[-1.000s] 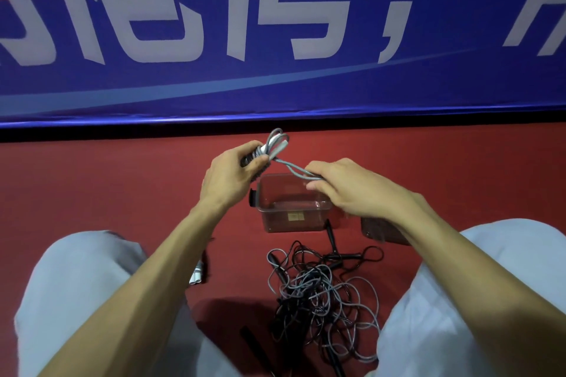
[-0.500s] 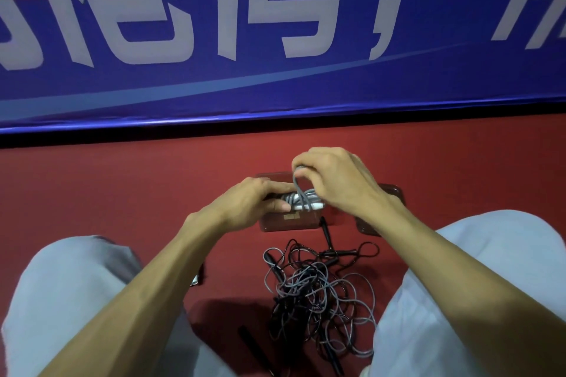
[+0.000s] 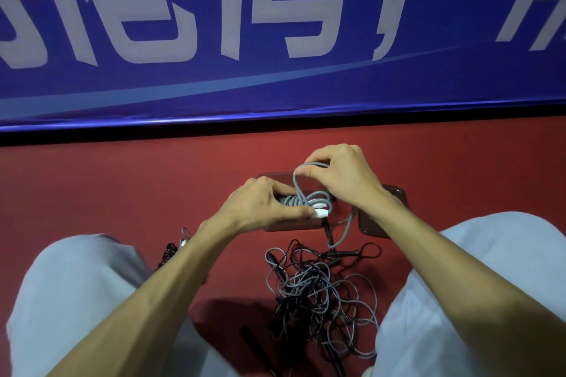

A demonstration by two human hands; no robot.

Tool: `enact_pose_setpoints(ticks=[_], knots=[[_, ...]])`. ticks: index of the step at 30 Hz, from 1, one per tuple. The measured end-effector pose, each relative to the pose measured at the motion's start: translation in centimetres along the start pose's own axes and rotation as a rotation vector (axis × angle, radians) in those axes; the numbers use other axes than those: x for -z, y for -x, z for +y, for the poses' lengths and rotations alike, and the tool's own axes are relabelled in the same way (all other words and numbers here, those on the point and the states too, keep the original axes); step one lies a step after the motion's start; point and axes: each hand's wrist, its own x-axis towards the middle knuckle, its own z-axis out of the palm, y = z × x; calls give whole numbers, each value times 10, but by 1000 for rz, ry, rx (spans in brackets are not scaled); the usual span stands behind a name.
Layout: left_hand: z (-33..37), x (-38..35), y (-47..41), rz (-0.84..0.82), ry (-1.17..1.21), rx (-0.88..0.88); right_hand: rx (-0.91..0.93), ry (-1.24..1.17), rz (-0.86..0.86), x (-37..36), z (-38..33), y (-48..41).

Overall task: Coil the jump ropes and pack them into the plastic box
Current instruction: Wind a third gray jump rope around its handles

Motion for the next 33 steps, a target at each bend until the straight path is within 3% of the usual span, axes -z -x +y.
enact_pose_setpoints(ticks=[6,14,19,24,28,33], knots=[[4,7,2,52,269,46,-78,29,-44,0,16,-7],[12,20,6,290,688,120,-50,159,-207,3,4,-2],[16,23,8,292,809,139,-23,136,-266,8,-5,1],[13,19,4,442,790,153,25,115,-332,5,-10,6],[1,20,-1,498,788,148,-43,173,-475,3,0,9],[-22,22,-4,550,148,111,-40,270,-568,6,4,8]])
